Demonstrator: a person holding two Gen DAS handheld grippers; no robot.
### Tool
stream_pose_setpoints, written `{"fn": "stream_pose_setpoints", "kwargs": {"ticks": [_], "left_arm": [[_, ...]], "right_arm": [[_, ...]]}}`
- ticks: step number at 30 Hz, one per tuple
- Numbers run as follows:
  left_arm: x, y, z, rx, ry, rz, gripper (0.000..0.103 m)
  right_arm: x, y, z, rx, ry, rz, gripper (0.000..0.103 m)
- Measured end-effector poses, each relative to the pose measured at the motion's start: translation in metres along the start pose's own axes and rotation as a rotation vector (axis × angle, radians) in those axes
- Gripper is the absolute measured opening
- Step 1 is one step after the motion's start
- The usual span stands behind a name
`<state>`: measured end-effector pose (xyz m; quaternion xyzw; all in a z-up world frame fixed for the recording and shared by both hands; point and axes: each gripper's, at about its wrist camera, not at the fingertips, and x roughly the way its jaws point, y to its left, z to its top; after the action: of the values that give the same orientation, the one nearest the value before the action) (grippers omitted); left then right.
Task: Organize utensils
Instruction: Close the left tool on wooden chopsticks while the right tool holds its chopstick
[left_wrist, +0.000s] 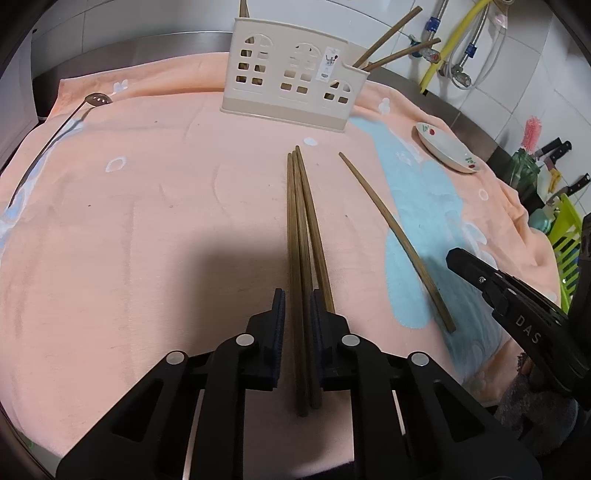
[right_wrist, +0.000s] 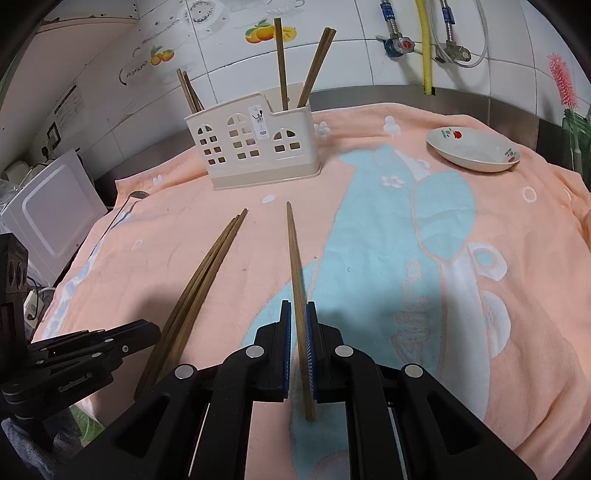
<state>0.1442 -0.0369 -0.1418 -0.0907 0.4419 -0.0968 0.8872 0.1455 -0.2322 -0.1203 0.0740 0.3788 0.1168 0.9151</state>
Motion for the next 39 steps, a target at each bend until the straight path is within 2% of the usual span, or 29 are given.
{"fn": "stream_pose_setpoints", "kwargs": {"ticks": [8,16,27,39], "left_arm": [[0.006,0.002,0.0,-0.01,0.015,0.015,0.011],[0.008,-0.005,0.002,0.056,0.013,0.073,0.011],[0.016,-0.006,0.003,0.034,0.031,0.072,0.007],[0.016,-0.004,0.001,0.025,0.031,0.054,0.007]], "right_arm": [[0.001,-0.004,-0.003,0.012,0.004,0.002,0.007],[0.004,-0.005,-0.005,0.008,0.016,0.006,0.008],[0.006,-0.006,-0.009,0.002,0.029,0.018,0.008],[0.017,-0.001,-0.008,-0.017,0.05,0.03,0.008]]}}
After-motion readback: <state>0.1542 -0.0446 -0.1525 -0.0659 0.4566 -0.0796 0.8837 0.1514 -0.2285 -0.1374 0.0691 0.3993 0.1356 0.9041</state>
